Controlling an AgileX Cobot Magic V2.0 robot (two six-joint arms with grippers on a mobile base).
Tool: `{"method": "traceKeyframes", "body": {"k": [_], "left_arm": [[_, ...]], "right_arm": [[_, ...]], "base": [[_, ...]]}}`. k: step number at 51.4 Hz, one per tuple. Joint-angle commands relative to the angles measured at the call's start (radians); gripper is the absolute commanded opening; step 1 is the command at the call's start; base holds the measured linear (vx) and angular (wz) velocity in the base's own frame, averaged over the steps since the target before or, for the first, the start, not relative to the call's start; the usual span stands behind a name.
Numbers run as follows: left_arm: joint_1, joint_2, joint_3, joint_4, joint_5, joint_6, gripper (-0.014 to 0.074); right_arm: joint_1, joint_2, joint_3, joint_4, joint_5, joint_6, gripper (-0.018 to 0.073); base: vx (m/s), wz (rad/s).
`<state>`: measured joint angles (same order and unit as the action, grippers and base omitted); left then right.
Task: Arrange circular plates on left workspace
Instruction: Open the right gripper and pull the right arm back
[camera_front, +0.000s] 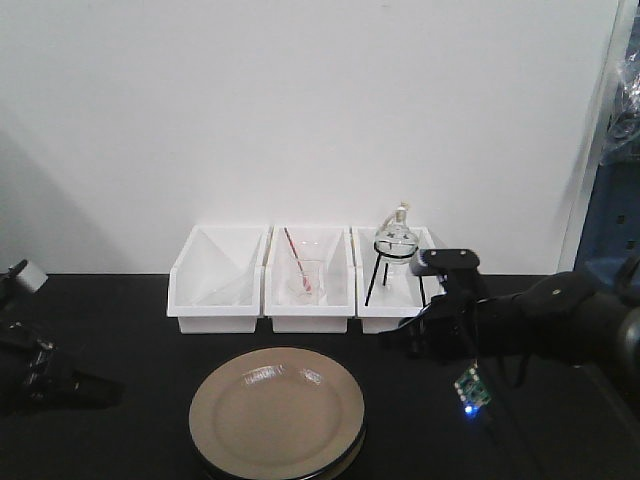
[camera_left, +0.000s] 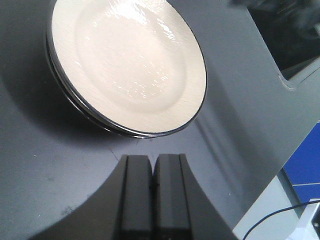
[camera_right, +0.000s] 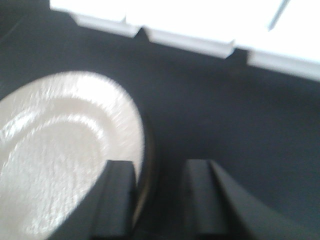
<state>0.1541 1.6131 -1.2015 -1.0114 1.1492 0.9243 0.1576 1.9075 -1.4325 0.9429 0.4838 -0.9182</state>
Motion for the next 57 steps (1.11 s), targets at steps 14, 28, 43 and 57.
{"method": "traceKeyframes", "body": {"k": [14,28,43,57], "left_arm": [[-0.002,-0.057,-0.025,0.058,-0.034,-0.004,-0.0001],[-0.002,-0.224,-0.025,0.102,-0.156,0.041,-0.0001],[-0.002,-0.562,0.305,0.015,-0.440,0.244,-0.0001],[-0.002,-0.825,0.697,-0.153,-0.659,0.345,-0.0001]], "right_arm": [[-0.189,-0.369,-0.015,-0.434,0.139,0.344,-0.0004],[-0.197,-0.771,0.359,-0.468,-0.184,0.349,-0.0004],[-0.197,-1.143,0.839,-0.439,-0.473,0.345,-0.0004],[-0.197,-1.214,0.937,-0.439,-0.489,0.341,-0.0004]], "base": [[0.00,0.00],[0.00,0.00],[0.00,0.00],[0.00,0.00]]}}
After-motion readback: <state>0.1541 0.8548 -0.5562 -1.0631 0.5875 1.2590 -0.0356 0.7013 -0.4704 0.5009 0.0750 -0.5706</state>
